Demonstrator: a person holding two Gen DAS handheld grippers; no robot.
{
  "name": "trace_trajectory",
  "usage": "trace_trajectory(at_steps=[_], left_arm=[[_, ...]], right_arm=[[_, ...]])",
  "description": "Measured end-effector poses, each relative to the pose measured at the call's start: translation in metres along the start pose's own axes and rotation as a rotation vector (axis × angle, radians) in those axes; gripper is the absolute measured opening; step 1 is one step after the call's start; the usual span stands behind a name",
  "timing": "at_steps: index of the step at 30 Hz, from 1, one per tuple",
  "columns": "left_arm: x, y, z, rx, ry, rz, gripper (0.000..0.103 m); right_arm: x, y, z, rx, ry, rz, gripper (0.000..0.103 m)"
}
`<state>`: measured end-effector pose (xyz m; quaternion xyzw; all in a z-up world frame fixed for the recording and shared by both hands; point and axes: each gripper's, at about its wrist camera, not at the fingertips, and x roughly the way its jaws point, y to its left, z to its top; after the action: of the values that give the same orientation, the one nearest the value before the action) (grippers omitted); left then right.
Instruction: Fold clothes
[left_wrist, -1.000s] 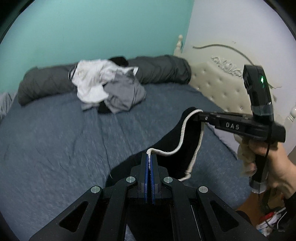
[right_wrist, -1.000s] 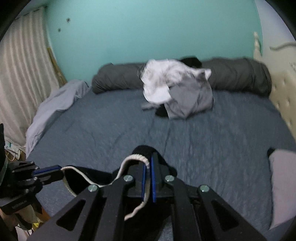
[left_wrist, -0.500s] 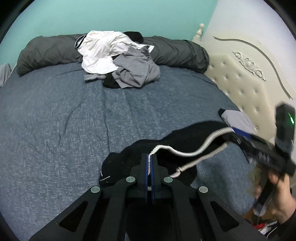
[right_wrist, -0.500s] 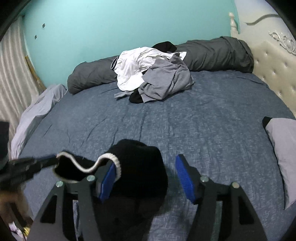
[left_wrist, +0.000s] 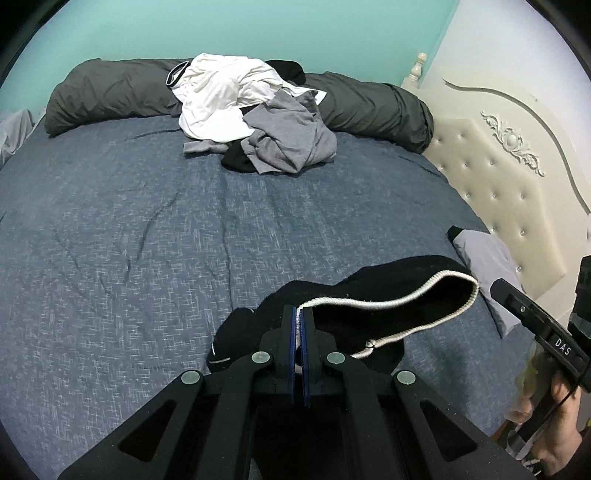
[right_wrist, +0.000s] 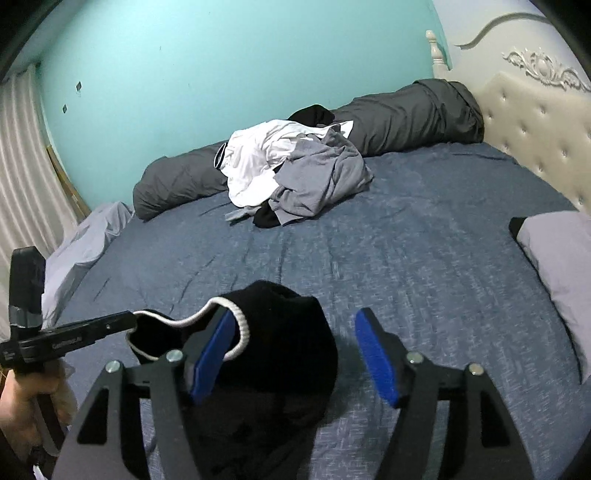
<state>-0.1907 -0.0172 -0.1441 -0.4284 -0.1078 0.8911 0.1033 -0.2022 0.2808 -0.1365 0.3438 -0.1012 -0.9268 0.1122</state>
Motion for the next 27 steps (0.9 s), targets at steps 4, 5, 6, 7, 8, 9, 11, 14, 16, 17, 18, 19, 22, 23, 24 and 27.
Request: trace_trajectory(at_steps=[4, 5, 6, 7, 8, 9, 11, 14, 16, 17, 18, 19, 22, 23, 24, 27], left_arm=[[-0.002, 0.002, 0.002, -0.006, 0.0, 0.005, 0.002], [-0.003, 0.002, 0.003, -0.006, 0.0, 0.008, 0.002], [-0.003, 0.003, 0.003, -0.007, 0.0, 0.01, 0.002], [-0.002, 0.004, 0.004, -0.009, 0.001, 0.012, 0.002], [-0.002, 0.006, 0.005, -0.014, 0.002, 0.012, 0.002], [-0.001, 0.008, 0.005, -0.019, 0.003, 0.012, 0.002], [0.0, 0.013, 0.005, -0.027, 0.006, 0.015, 0.002], [0.001, 0.018, 0.005, -0.035, 0.009, 0.018, 0.002], [0.002, 0.019, 0.004, -0.036, 0.008, 0.017, 0.002], [0.002, 0.019, 0.004, -0.037, 0.008, 0.014, 0.002], [0.002, 0.019, 0.004, -0.037, 0.008, 0.012, 0.002], [0.003, 0.019, 0.004, -0.036, 0.008, 0.009, 0.002], [0.003, 0.019, 0.004, -0.032, 0.009, -0.001, 0.002], [0.004, 0.019, 0.004, -0.032, 0.009, -0.004, 0.002], [0.003, 0.02, 0.004, -0.03, 0.009, -0.007, 0.002], [0.003, 0.021, 0.004, -0.025, 0.009, -0.014, 0.002]], right_arm=[[0.0, 0.021, -0.016, -0.062, 0.034, 0.028, 0.069], [-0.002, 0.024, -0.022, -0.063, 0.034, 0.034, 0.069], [-0.003, 0.025, -0.027, -0.051, 0.03, 0.045, 0.069], [-0.005, 0.025, -0.033, -0.039, 0.025, 0.056, 0.069], [-0.005, 0.026, -0.039, -0.035, 0.03, 0.065, 0.069], [-0.003, 0.028, -0.045, -0.039, 0.044, 0.072, 0.069], [0.0, 0.036, -0.057, -0.082, 0.06, 0.068, 0.068], [0.006, 0.045, -0.068, -0.111, 0.064, 0.069, 0.068], [0.023, 0.051, -0.07, -0.12, 0.12, 0.096, 0.068], [0.032, 0.055, -0.072, -0.128, 0.15, 0.109, 0.068], [0.041, 0.059, -0.073, -0.131, 0.174, 0.12, 0.068], [0.051, 0.063, -0.074, -0.132, 0.191, 0.13, 0.068], [0.078, 0.071, -0.074, -0.115, 0.232, 0.146, 0.068], [0.086, 0.072, -0.074, -0.111, 0.237, 0.143, 0.068], [0.092, 0.074, -0.074, -0.113, 0.239, 0.138, 0.068], [0.104, 0.076, -0.073, -0.113, 0.222, 0.121, 0.068]])
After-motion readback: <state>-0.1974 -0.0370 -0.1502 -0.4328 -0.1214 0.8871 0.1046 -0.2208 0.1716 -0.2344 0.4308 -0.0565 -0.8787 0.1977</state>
